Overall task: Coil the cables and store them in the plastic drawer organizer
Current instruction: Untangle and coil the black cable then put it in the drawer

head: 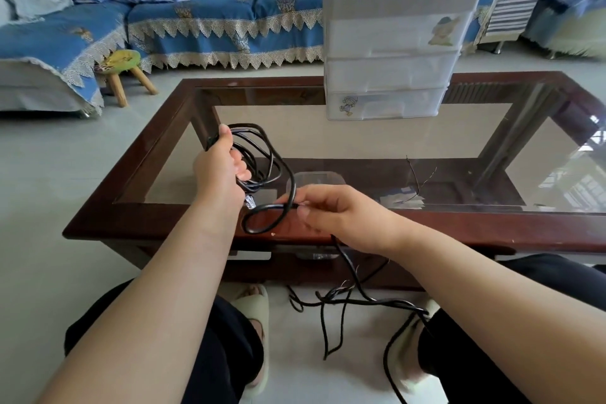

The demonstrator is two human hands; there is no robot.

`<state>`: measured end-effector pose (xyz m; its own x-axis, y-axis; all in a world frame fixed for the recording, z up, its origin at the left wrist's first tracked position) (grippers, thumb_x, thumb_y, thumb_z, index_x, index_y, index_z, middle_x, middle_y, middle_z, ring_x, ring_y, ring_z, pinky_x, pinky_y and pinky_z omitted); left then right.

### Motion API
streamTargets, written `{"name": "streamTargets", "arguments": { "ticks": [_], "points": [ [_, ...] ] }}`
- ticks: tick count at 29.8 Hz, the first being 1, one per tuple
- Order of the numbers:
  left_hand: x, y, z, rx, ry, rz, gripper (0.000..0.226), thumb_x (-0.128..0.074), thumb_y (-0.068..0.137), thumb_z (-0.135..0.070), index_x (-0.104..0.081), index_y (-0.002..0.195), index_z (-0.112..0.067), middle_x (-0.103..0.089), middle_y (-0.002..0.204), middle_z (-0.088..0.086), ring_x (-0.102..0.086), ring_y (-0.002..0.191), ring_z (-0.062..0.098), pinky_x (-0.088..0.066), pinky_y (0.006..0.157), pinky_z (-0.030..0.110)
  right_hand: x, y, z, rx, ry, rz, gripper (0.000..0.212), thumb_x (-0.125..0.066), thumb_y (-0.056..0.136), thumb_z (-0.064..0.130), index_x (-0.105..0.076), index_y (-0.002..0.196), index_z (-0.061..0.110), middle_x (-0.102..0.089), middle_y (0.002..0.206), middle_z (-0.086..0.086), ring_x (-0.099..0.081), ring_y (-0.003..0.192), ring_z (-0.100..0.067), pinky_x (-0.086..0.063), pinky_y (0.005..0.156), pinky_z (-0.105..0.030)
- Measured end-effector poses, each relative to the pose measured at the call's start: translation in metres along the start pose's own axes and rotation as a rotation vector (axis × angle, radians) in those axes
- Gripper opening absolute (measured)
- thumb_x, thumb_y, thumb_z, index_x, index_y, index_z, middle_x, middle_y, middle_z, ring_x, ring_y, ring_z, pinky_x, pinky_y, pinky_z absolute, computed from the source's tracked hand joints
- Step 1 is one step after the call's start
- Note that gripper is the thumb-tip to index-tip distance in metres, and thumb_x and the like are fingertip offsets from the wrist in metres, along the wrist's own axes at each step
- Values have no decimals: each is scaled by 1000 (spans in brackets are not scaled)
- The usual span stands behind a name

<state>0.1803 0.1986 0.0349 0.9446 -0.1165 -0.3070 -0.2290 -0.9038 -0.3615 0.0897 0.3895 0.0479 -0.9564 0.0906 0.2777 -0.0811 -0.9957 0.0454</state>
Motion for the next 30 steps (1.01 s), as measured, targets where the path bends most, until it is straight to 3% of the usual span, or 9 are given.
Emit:
{"name": "streamTargets", "arguments": {
  "ticks": [2,6,10,13,18,20,23,26,30],
  "points": [
    [-2,-2,2,37,16,-8,54,-59,92,-41,-29,55,-17,-26,33,-8,-22,26,7,-19,34,17,-1,-1,-1,18,58,30,29,-59,92,12,-57,120,18,-60,100,8,-58,91,-5,-45,89,-25],
    [-5,3,9,102,101,-56,51,-59,91,-43,-32,59,-15,-27,31,-7,-24,26,8,-23,38,19,-6,-6,4,38,232,-119,41,-62,80,38,-51,117,21,-59,105,6,-58,100,-8,-48,87,-22],
    [-7,6,11,89,145,-22,42,-56,94,-42,-41,69,-12,-26,32,-7,-22,25,8,-23,34,15,10,6,2,-142,546,-488,46,-46,72,78,-60,71,35,-58,69,7,-60,88,-18,-43,95,-33],
    [-10,-3,11,-9,161,-51,46,-61,90,-43,-35,64,-16,-31,33,-8,-26,28,7,-24,36,17,27,10,-1,-241,819,-581,28,-52,87,53,-51,72,29,-53,65,4,-55,81,-18,-37,79,-32],
    [-13,-6,8,-57,185,-56,46,-61,90,-44,-37,63,-15,-32,34,-8,-27,30,7,-24,36,17,37,10,0,-132,912,-501,25,-44,88,7,-68,80,10,-69,90,-2,-62,106,-21,-42,87,-28],
    [-12,-5,8,-71,174,-67,46,-62,90,-42,-38,63,-15,-32,35,-8,-26,30,7,-24,36,18,38,9,4,-122,990,-455,25,-39,90,-2,-63,87,4,-66,91,-5,-65,100,-22,-46,90,-31],
    [-9,7,0,18,178,-63,50,-60,90,-47,-33,60,-16,-29,33,-8,-24,27,7,-23,34,15,36,4,8,-130,992,-245,17,-41,91,-4,-53,86,7,-61,80,-7,-67,72,-24,-54,81,-40],
    [-4,20,-10,83,153,-66,51,-55,94,-43,-29,60,-16,-24,31,-8,-20,26,8,-25,36,19,35,-5,16,-213,875,-19,6,-51,87,9,-53,92,8,-57,69,-7,-62,62,-24,-54,80,-45],
    [10,16,-17,-7,8,-88,43,-59,92,-40,-43,62,-15,-25,38,-8,-20,33,8,-19,38,22,56,-8,16,-292,881,-146,19,-48,86,25,-56,96,10,-41,52,3,-48,51,-14,-50,62,-31]
  ]
}}
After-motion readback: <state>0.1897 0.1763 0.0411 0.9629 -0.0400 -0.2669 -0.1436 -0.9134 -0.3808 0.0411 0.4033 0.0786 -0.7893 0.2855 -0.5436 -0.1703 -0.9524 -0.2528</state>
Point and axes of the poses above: each hand's wrist, its own y-axis towards the middle knuckle, its own x-axis out of the back of the hand, z = x × y, the point moved 1 cm from there along y, towards the middle knuckle
